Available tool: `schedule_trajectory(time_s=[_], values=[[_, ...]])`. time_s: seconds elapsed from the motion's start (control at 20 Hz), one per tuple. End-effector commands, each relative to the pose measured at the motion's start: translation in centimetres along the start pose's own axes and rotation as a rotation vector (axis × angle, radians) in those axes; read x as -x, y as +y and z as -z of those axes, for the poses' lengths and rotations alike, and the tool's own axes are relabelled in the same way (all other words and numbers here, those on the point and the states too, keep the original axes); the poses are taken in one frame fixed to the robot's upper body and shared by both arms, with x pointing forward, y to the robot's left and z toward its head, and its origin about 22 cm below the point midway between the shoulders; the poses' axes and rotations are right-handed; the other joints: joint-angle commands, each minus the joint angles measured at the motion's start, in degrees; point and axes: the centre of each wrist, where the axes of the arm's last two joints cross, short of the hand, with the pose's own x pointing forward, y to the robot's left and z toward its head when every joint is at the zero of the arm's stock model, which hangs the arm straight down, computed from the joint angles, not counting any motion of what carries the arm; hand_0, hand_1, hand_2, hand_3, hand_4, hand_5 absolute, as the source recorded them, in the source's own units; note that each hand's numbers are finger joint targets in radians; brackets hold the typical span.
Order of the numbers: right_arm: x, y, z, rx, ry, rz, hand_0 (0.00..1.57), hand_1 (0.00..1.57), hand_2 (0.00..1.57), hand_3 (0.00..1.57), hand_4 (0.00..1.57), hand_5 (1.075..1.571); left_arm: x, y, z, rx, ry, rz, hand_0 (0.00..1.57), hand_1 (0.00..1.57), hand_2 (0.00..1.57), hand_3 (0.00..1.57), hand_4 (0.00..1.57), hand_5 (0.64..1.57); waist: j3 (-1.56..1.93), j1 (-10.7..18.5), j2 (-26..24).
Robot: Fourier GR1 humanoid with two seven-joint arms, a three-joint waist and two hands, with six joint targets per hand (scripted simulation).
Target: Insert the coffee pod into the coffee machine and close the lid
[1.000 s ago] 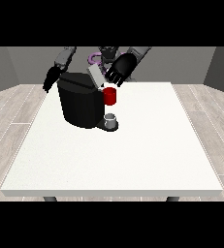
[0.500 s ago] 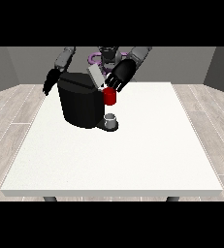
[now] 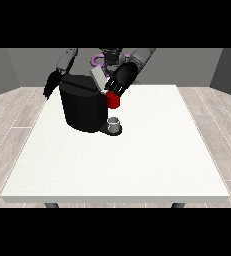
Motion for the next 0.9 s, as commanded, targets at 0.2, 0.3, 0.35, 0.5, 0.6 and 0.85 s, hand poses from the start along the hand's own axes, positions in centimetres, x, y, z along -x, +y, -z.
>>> schedule_trajectory(time_s=[0.2, 0.3, 0.35, 0.5, 0.6, 0.85], values=[[0.4, -1.8, 0.4, 0.010, 0.001, -0.003, 0.00, 0.00, 0.00, 0.00, 0.00, 1.571, -0.2, 1.0, -0.2, -0.031, -0.026, 0.014, 1.21, 1.21, 1.24, 1.20, 0.35, 1.571, 0.01, 0.16, 0.64], [0.0, -1.3, 0.1, -0.014, -0.025, -0.015, 0.00, 0.00, 0.00, 0.00, 0.14, 1.571, 0.3, 0.0, 0.0, -0.042, -0.020, -0.004, 1.20, 1.20, 1.22, 1.17, 0.36, 1.571, 0.00, -0.64, -0.24], [-1.4, -0.1, 0.7, 0.006, -0.039, -0.008, 0.00, 0.00, 0.00, 0.00, 0.00, 1.571, 0.0, 0.4, 0.0, -0.064, -0.022, 0.014, 1.20, 1.20, 1.22, 1.18, 0.36, 1.571, -0.01, -0.67, 0.94], [-1.0, -0.4, 0.8, 0.013, 0.006, 0.011, 0.00, 0.00, 0.00, 0.00, 0.00, 1.571, -0.9, 0.2, 0.3, -0.080, -0.028, 0.041, 1.24, 1.24, 1.26, 1.20, 0.29, 1.571, 0.00, 0.09, -0.34], [-0.3, 0.4, -0.2, -0.006, -0.017, -0.028, 0.00, 0.00, 0.00, 0.00, 0.15, 1.571, 0.1, -0.7, 0.2, -0.080, -0.002, 0.100, 1.23, 1.23, 1.24, 1.16, 0.00, 1.571, 0.00, -0.92, 0.49], [0.0, 0.3, -0.3, 0.010, 0.009, -0.018, 0.00, 0.00, 0.00, 0.00, 0.00, 1.571, 0.2, -0.9, 0.1, -0.035, -0.013, 0.185, 1.17, 1.17, 1.19, 1.07, 0.00, 1.571, -0.01, -0.65, -0.31]])
